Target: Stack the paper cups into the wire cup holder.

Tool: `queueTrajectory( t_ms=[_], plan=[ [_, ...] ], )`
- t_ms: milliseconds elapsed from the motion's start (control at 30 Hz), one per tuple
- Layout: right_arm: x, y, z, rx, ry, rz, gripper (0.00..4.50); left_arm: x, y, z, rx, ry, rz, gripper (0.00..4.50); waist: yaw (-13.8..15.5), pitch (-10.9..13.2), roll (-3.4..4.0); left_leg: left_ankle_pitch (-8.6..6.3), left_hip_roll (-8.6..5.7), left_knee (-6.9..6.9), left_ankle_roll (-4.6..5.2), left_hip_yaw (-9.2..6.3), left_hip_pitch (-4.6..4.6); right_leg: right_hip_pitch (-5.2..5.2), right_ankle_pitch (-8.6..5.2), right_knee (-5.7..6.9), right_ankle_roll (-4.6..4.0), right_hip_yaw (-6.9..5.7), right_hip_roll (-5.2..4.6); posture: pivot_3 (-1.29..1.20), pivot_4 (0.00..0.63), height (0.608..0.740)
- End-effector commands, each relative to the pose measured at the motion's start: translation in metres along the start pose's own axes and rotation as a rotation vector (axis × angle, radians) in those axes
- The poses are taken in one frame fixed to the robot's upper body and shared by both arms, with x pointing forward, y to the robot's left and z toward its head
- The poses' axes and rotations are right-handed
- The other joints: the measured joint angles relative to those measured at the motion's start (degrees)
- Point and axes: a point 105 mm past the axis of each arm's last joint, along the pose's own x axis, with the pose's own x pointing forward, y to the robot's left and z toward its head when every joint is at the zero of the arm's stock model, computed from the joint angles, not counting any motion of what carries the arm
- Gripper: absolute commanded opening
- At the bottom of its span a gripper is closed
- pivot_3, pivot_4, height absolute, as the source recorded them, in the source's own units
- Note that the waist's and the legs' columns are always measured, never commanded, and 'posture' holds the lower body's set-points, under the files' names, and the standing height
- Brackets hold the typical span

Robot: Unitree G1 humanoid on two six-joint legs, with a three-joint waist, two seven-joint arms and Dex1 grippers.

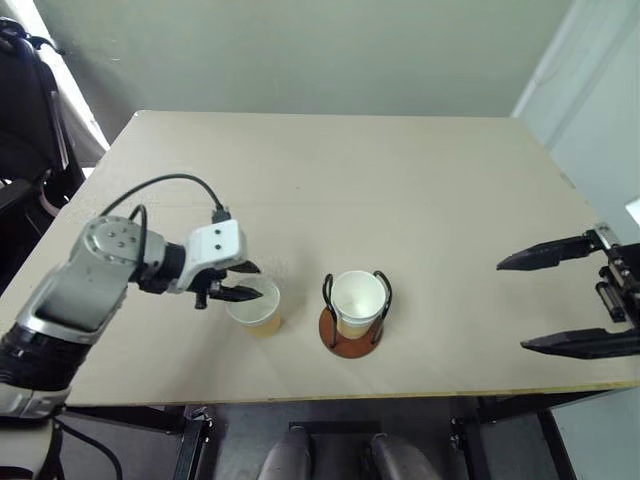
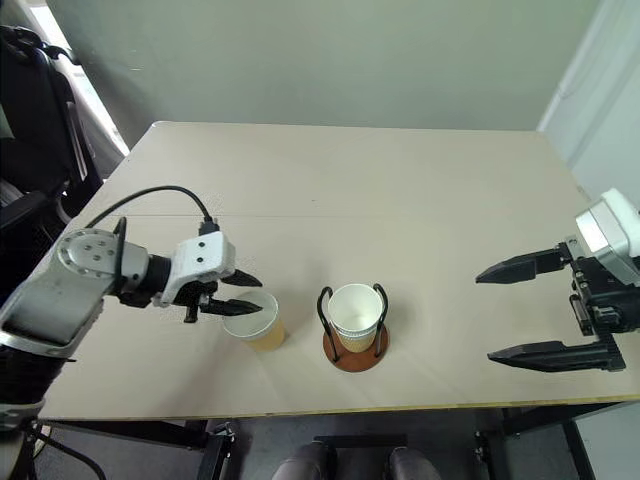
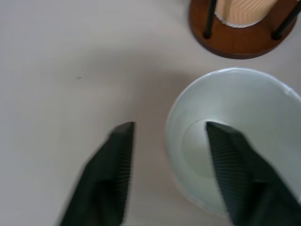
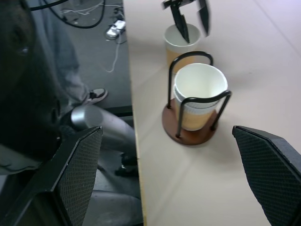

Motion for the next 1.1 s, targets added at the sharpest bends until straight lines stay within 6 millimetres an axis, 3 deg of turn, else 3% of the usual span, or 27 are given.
queueTrajectory(
  t_ms=[33,100,300,433,533,667,867,1100],
  plan=[
    [0.0,0.0,0.011,-0.042,0.011,-0.018,4.5,-0.007,0.005,0.007,0.027,-0.001,0.005,0.77,0.0,0.0,0.0,0.0,0.0,0.0,0.0,0.0,0.0,-0.01,0.0,0.0,0.0,0.0,0.01,0.0,0.15,0.74],
    [0.001,-0.001,0.011,-0.044,0.015,-0.025,4.5,-0.008,0.004,0.006,0.026,0.001,-0.006,0.04,0.01,0.0,0.0,0.0,0.0,-0.01,0.0,-0.01,0.0,0.0,-0.02,0.01,0.04,0.0,0.01,0.0,0.15,0.74],
    [0.005,0.0,0.015,-0.057,0.015,-0.035,4.5,-0.017,0.007,0.023,0.059,-0.068,-0.028,0.04,0.08,0.0,0.0,-0.01,-0.03,0.0,0.02,0.0,-0.01,0.0,-0.05,0.0,0.1,0.03,-0.01,0.0,0.15,0.74],
    [-0.006,0.009,0.032,-0.075,-0.056,-0.004,4.5,-0.047,0.006,0.085,0.164,-0.335,-0.153,0.04,0.61,0.04,-0.07,-0.01,-0.04,0.04,0.03,-0.03,-0.07,0.0,-0.04,0.01,0.13,0.03,-0.01,0.0,0.15,0.74],
    [-0.012,0.013,0.044,-0.092,-0.109,0.007,4.5,-0.063,0.01,0.12,0.248,-0.468,-0.219,0.04,0.77,0.03,-0.07,-0.05,-0.09,0.12,0.09,-0.07,-0.15,-0.02,-0.02,-0.01,0.19,0.04,-0.04,0.0,0.15,0.74],
    [-0.013,0.012,0.036,-0.087,-0.088,-0.015,4.5,-0.07,0.022,0.157,0.362,-0.567,-0.247,0.04,0.79,0.03,-0.07,-0.14,-0.15,0.19,0.24,-0.06,-0.11,0.09,-0.06,-0.06,0.28,0.04,-0.12,0.0,0.15,0.74],
    [-0.014,0.017,0.03,-0.091,-0.081,-0.052,4.5,-0.047,0.005,0.187,0.486,-0.606,-0.433,0.04,0.79,0.04,-0.02,-0.3,-0.24,0.64,0.52,-0.02,-0.38,0.02,-0.08,-0.06,0.56,0.04,-0.24,0.0,0.15,0.74],
    [-0.016,0.025,0.027,-0.091,-0.062,-0.09,4.5,-0.01,-0.007,0.18,0.58,-0.48,-0.532,0.04,0.81,0.05,0.0,-0.5,-0.37,1.08,0.8,0.14,-0.59,0.04,-0.15,-0.08,0.9,0.08,-0.44,0.0,0.15,0.74]
  ],
)
